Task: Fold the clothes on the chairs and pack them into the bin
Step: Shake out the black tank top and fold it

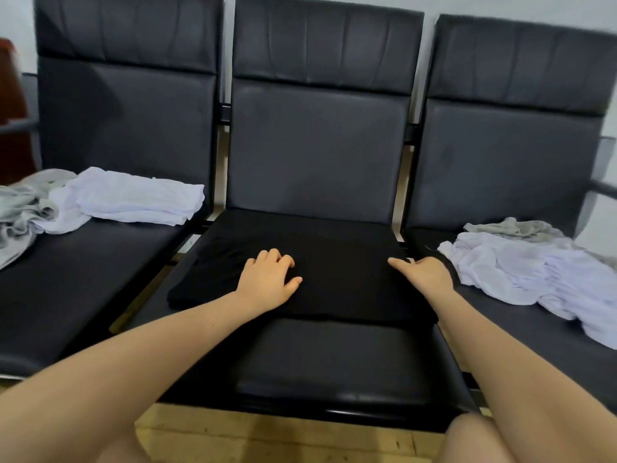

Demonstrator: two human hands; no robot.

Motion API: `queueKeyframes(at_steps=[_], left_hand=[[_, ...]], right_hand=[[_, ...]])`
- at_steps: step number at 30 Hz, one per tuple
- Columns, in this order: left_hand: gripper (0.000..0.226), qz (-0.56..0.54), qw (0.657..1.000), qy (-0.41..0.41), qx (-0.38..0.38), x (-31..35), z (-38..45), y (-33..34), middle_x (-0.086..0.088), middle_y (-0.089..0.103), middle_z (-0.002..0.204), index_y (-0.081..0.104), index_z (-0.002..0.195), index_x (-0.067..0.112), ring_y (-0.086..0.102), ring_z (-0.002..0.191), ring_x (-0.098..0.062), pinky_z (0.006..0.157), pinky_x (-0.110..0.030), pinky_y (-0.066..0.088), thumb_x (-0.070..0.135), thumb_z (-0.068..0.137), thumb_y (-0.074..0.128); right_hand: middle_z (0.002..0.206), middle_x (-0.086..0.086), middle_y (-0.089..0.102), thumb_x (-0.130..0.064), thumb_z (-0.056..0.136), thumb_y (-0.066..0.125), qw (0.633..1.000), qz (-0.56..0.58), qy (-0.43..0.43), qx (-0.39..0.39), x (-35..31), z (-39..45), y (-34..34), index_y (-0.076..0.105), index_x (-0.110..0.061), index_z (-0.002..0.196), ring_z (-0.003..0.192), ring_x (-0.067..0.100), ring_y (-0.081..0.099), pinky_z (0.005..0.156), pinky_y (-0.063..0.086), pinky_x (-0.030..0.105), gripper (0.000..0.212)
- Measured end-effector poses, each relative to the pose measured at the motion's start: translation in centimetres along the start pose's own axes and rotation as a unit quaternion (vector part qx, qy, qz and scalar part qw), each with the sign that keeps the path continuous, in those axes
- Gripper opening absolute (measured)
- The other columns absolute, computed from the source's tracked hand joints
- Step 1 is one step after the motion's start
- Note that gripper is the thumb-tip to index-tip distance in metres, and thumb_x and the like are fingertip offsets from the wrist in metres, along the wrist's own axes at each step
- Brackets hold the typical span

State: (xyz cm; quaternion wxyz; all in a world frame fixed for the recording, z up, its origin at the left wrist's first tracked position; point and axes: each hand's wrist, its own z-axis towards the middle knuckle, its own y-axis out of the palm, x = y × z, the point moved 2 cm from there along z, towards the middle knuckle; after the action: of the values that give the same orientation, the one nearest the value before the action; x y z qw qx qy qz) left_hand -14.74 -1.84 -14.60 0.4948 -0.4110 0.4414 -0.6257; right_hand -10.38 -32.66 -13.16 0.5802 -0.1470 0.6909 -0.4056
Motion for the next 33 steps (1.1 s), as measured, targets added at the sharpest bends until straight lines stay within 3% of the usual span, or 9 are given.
queueKeyframes(at_steps=[4,10,14,16,18,23,26,29,33], left_hand=[[0.048,-0.018,0.998,-0.065,-0.012,-0.6,0.0,-0.4,-0.005,0.047,0.127,0.049,0.128,0.023,0.044,0.12,-0.024,0.097,-0.04,0.038,0.055,0.094,0.041],[0.048,-0.016,0.995,-0.097,-0.026,-1.8,0.2,-0.6,-0.008,0.046,0.129,0.049,0.128,0.021,0.042,0.123,-0.027,0.098,-0.042,0.038,0.054,0.094,0.041],[0.046,-0.029,0.993,-0.116,-0.007,-2.9,0.9,-1.2,-0.009,0.047,0.128,0.05,0.127,0.019,0.042,0.123,-0.028,0.097,-0.043,0.038,0.051,0.095,0.041],[0.046,-0.025,0.991,-0.133,-0.012,-4.0,1.3,-1.5,-0.01,0.048,0.129,0.049,0.129,0.018,0.043,0.123,-0.029,0.097,-0.044,0.038,0.049,0.096,0.041],[0.049,-0.015,0.986,-0.159,-0.04,-5.3,1.8,-1.5,-0.011,0.049,0.131,0.048,0.131,0.018,0.043,0.124,-0.031,0.099,-0.045,0.037,0.05,0.096,0.04],[0.054,0.006,0.982,-0.176,-0.073,-7.8,3.2,-1.1,-0.012,0.047,0.136,0.044,0.136,0.018,0.041,0.127,-0.032,0.102,-0.045,0.034,0.053,0.095,0.04],[0.054,0.003,0.983,-0.169,-0.074,-8.1,3.4,-0.8,-0.013,0.045,0.139,0.042,0.138,0.019,0.039,0.129,-0.033,0.102,-0.046,0.033,0.052,0.096,0.037],[0.045,-0.088,0.982,-0.169,-0.019,-8.1,3.6,-1.0,-0.014,0.047,0.135,0.049,0.133,0.017,0.042,0.125,-0.034,0.099,-0.046,0.036,0.043,0.098,0.038],[0.032,-0.301,0.932,-0.197,0.055,-8.2,3.2,-1.9,-0.012,0.064,0.112,0.062,0.112,0.01,0.057,0.108,-0.03,0.084,-0.034,0.043,0.027,0.098,0.04]], right_hand=[[0.081,0.003,0.064,-0.05,0.074,0.076,0.993,-0.083,-0.056,-0.057,-0.4,-2.8,0.1,0.065,-0.005,0.081,0.082,0.023,0.064,0.067,0.042,0.03,0.047],[0.109,0.008,0.066,-0.04,0.076,0.076,0.989,-0.13,-0.056,-0.048,-1.4,-4.5,-0.2,0.061,-0.012,0.112,0.101,0.028,0.064,0.077,0.046,0.031,0.048],[0.101,0.007,0.067,-0.038,0.08,0.068,0.99,-0.107,-0.027,-0.091,-1.0,-4.2,0.3,0.063,-0.011,0.097,0.094,0.026,0.064,0.08,0.049,0.033,0.032],[0.094,0.005,0.068,-0.035,0.082,0.064,0.996,-0.044,-0.024,-0.079,-1.0,-3.9,0.4,0.064,-0.013,0.086,0.089,0.024,0.064,0.077,0.048,0.032,0.022],[0.096,0.008,0.07,-0.024,0.084,0.065,0.989,0.128,0.002,-0.074,-1.1,-3.6,0.4,0.067,-0.014,0.088,0.087,0.024,0.065,0.08,0.052,0.034,0.012],[0.079,0.004,0.071,-0.011,0.088,0.064,0.927,0.353,0.063,-0.108,-3.2,-3.7,0.4,0.066,-0.01,0.094,0.063,0.017,0.068,0.05,0.048,0.022,0.006],[0.105,0.012,0.071,-0.014,0.089,0.063,0.909,0.4,0.018,-0.113,-6.1,-3.9,1.2,0.064,-0.005,0.113,0.087,0.022,0.071,0.075,0.058,0.033,0.025],[0.101,0.01,0.072,-0.017,0.092,0.06,0.931,0.333,-0.091,-0.121,-9.8,-5.4,2.3,0.071,-0.014,0.093,0.09,0.022,0.069,0.075,0.054,0.028,0.012],[0.111,-0.001,0.069,-0.038,0.096,0.054,0.928,0.15,-0.187,-0.284,-13.6,-8.9,6.0,0.066,-0.014,0.117,0.103,0.015,0.065,0.083,0.052,0.025,0.033]])
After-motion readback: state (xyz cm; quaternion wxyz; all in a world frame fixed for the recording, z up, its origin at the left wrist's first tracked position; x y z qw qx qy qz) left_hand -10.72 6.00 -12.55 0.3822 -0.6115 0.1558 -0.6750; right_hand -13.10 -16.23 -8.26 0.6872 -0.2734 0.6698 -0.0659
